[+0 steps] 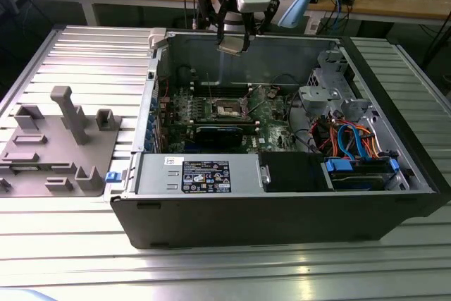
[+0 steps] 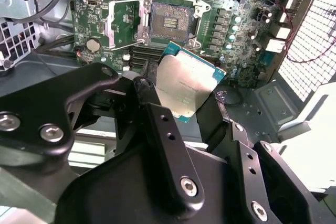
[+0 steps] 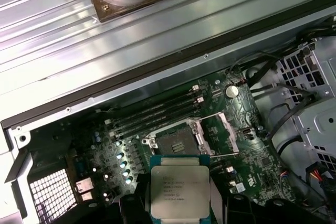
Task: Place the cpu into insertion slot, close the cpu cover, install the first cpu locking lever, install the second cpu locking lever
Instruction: 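Place the cpu into insertion slot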
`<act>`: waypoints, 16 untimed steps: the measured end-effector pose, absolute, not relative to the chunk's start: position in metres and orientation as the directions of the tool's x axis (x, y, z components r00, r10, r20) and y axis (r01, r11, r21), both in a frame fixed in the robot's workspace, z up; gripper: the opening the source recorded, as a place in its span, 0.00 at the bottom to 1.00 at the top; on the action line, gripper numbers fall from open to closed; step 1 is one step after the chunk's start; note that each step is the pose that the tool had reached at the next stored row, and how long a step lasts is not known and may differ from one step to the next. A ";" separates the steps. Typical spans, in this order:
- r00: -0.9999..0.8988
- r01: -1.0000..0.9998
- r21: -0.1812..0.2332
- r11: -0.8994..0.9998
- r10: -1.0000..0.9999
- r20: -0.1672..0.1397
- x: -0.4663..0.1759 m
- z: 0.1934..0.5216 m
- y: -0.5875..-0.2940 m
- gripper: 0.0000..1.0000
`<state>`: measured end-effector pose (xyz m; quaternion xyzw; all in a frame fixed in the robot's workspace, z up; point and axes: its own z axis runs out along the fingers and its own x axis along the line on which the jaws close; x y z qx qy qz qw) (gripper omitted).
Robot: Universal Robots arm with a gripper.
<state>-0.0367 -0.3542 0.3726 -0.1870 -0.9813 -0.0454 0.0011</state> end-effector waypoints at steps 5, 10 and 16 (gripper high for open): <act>-0.916 0.401 0.088 0.912 0.401 0.019 -0.037 0.372 -0.354 0.54; -0.907 0.421 0.088 0.903 0.421 0.019 -0.037 0.372 -0.354 0.54; -0.894 0.448 0.088 0.890 0.448 0.019 -0.037 0.371 -0.354 0.54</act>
